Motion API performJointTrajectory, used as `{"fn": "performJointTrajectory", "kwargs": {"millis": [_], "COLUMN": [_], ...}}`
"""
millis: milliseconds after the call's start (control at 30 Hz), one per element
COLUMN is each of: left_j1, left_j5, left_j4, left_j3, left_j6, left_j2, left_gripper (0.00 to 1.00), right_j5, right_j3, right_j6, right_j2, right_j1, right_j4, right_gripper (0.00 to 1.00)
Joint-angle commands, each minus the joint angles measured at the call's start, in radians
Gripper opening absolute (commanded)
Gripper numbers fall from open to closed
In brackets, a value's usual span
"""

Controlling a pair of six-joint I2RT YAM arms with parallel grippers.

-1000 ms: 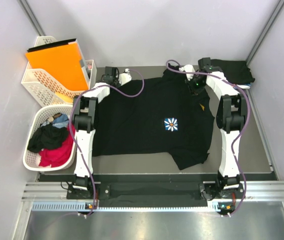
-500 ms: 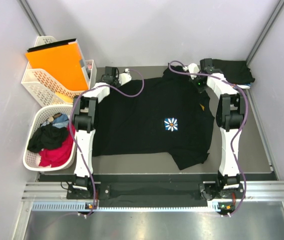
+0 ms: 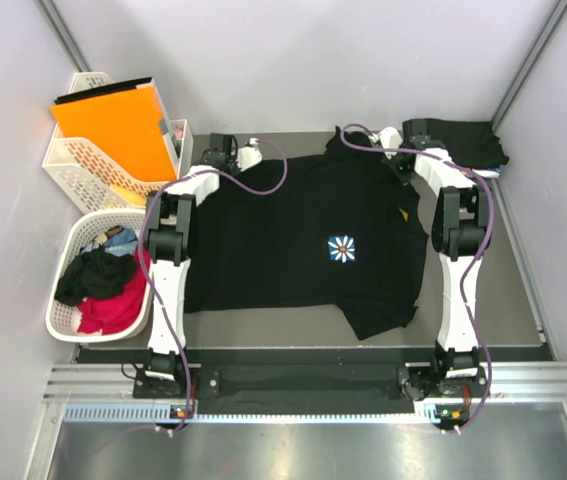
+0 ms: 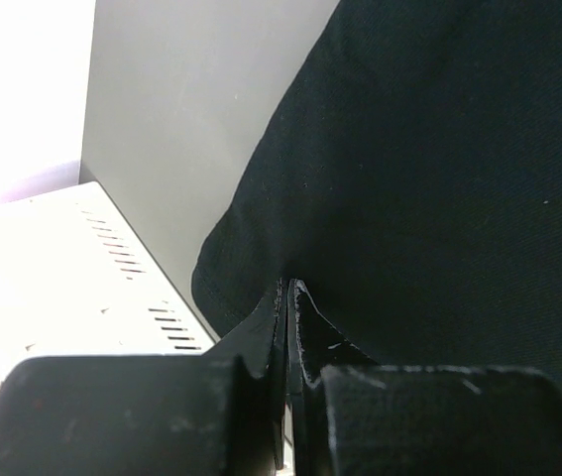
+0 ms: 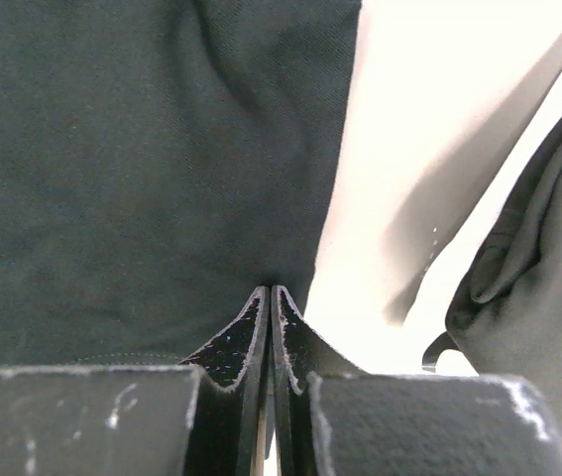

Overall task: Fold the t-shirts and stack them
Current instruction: Flatten out the tshirt

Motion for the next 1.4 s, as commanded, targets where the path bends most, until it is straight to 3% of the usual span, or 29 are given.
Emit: {"fn": "performJointTrajectory", "kwargs": {"millis": [0,300,567,633,667,700,733,800,833,900,933,967,1067,1167,1233,1300,1333,1367], "left_j1": [0.01,0.023,0.024,0.024,0.024,0.021,0.023,0.021,0.02,0.017,0.012,0.009,0.0,-0.011,-0.019,-0.026,-0.034,-0.039], "left_j5": [-0.044,-0.159,-0.169,-0.161,-0.161,-0.161,-0.159,-0.162,-0.162,-0.172,-0.173,-0.175,-0.166,-0.136,-0.089,-0.049,-0.008,0.012], "left_j4": [0.006,0.012,0.003,0.002,0.003,0.005,0.005,0.015,0.023,0.057,0.069,0.089,0.106,0.111,0.101,0.089,0.083,0.083], "left_j3": [0.034,0.089,0.089,0.086,0.083,0.08,0.078,0.066,0.063,0.045,0.038,0.034,0.031,0.025,0.009,-0.041,-0.066,-0.115], "left_j6": [0.021,0.047,0.029,0.023,0.021,0.017,0.013,0.007,0.004,0.001,0.001,0.003,-0.005,-0.014,-0.022,-0.019,-0.008,-0.004], "left_j2": [0.019,0.077,0.078,0.07,0.067,0.062,0.059,0.047,0.041,0.016,0.007,-0.014,-0.065,-0.125,-0.157,-0.208,-0.226,-0.26], "left_gripper": [0.0,0.0,0.0,0.0,0.0,0.01,0.06,0.18,0.31,0.49,0.66,0.73,0.87,0.92,0.93,0.87,0.69,0.45], "right_j5": [0.019,0.059,0.034,-0.001,-0.009,-0.018,-0.036,-0.059,-0.076,-0.093,-0.101,-0.107,-0.148,-0.17,-0.174,-0.177,-0.182,-0.182], "right_j3": [0.003,-0.033,-0.016,-0.001,0.004,0.002,0.004,0.012,0.013,0.038,0.047,0.064,0.076,0.073,0.068,0.05,0.039,0.036], "right_j6": [-0.016,-0.027,-0.042,-0.053,-0.058,-0.062,-0.062,-0.058,-0.052,-0.038,-0.035,-0.027,-0.012,-0.033,-0.051,-0.064,-0.068,-0.074], "right_j2": [0.03,0.019,0.013,0.003,-0.005,-0.022,-0.033,-0.068,-0.08,-0.109,-0.12,-0.141,-0.186,-0.211,-0.209,-0.202,-0.197,-0.18], "right_j1": [-0.037,-0.097,-0.092,-0.077,-0.071,-0.071,-0.042,-0.028,-0.016,0.003,0.009,0.014,0.023,0.037,0.05,0.056,0.057,0.057], "right_j4": [0.002,0.005,-0.027,-0.049,-0.06,-0.06,-0.063,-0.064,-0.063,-0.063,-0.063,-0.061,-0.057,-0.067,-0.083,-0.084,-0.089,-0.092], "right_gripper": [0.0,0.0,0.0,0.05,0.21,0.3,0.44,0.53,0.57,0.59,0.59,0.59,0.63,0.64,0.63,0.56,0.38,0.26]}}
